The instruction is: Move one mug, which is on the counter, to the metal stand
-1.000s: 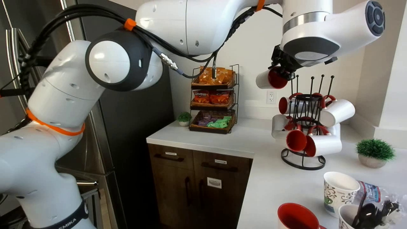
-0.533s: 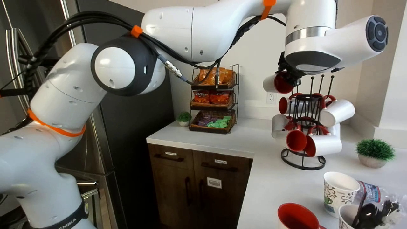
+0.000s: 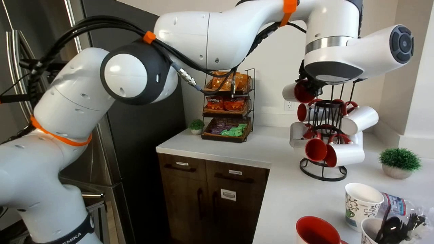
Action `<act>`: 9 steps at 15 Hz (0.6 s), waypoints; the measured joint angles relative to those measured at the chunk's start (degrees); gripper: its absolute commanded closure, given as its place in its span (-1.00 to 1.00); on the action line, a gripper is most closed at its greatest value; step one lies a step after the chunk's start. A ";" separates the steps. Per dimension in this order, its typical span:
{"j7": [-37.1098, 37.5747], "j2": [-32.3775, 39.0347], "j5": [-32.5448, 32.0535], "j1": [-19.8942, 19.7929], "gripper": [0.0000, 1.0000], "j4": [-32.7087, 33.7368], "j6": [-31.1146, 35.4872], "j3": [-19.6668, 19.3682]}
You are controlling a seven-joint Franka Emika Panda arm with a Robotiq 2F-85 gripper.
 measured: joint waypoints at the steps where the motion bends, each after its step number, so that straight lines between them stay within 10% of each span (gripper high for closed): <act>1: 0.00 0.18 0.00 0.05 0.95 0.00 0.32 0.00; 9: 0.00 1.71 -0.14 0.40 0.95 0.36 0.64 -0.01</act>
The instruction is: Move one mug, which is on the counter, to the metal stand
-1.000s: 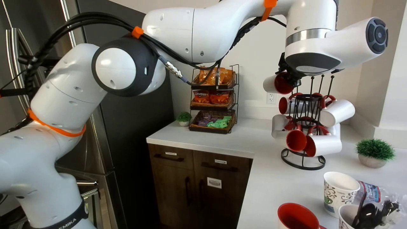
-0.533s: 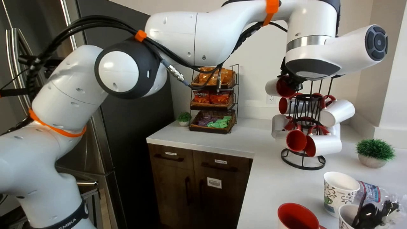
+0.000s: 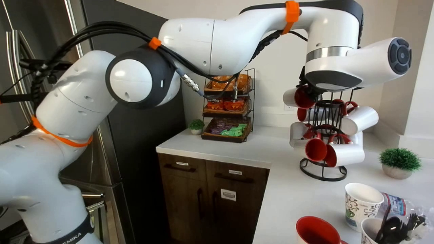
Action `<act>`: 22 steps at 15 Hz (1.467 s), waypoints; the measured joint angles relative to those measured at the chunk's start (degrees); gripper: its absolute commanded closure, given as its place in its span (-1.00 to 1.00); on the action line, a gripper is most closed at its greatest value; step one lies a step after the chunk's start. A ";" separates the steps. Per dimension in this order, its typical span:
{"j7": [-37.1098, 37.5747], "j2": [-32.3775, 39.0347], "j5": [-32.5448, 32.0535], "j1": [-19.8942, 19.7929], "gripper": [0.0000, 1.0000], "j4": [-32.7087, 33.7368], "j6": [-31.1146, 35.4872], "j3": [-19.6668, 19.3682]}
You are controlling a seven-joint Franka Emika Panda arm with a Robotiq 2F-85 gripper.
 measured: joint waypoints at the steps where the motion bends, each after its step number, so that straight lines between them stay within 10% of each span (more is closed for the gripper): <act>1: 0.00 0.14 -0.03 0.05 0.95 0.11 -0.06 0.00; 22: 0.12 -1.89 0.17 -3.24 0.95 3.82 -11.35 1.23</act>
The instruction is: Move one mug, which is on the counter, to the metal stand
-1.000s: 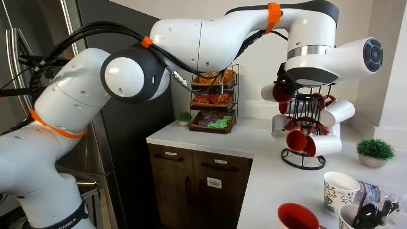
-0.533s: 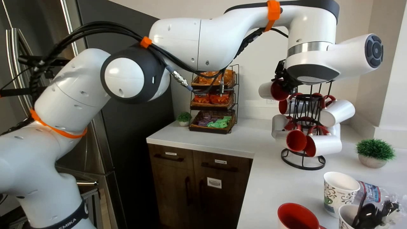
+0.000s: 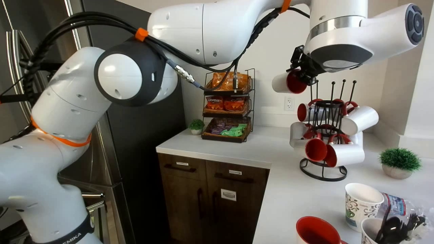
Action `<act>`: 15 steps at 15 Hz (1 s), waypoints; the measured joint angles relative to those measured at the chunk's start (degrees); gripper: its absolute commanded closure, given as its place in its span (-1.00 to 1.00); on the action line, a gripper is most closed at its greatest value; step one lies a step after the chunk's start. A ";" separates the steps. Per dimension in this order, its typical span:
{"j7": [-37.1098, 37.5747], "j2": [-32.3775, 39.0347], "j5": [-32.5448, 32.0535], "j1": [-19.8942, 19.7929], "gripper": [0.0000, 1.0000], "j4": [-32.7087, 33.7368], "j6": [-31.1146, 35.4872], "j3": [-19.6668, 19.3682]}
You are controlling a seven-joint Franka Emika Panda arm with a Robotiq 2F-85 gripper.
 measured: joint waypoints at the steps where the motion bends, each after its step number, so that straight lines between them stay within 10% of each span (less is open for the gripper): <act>1: 0.00 -0.17 0.34 -0.24 0.95 -0.01 0.00 0.18; 15: -0.04 0.73 4.23 0.76 0.95 -1.23 10.41 2.16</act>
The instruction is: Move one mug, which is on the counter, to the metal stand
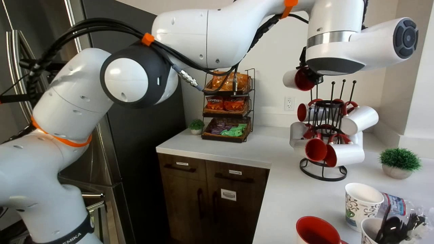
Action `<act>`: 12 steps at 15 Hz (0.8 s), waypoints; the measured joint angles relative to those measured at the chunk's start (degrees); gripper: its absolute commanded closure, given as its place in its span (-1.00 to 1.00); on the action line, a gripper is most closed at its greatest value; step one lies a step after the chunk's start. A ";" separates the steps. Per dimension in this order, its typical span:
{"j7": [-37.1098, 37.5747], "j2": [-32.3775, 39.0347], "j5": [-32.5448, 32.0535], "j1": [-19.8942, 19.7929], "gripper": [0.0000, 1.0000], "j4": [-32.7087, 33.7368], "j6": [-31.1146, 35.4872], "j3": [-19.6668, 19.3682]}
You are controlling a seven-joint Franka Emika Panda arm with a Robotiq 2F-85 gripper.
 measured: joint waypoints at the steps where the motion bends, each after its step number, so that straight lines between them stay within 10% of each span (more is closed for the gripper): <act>1: -0.01 0.15 0.00 0.22 0.95 0.00 0.77 0.02; 12: -0.03 2.22 -0.28 1.58 0.95 0.69 3.58 -0.50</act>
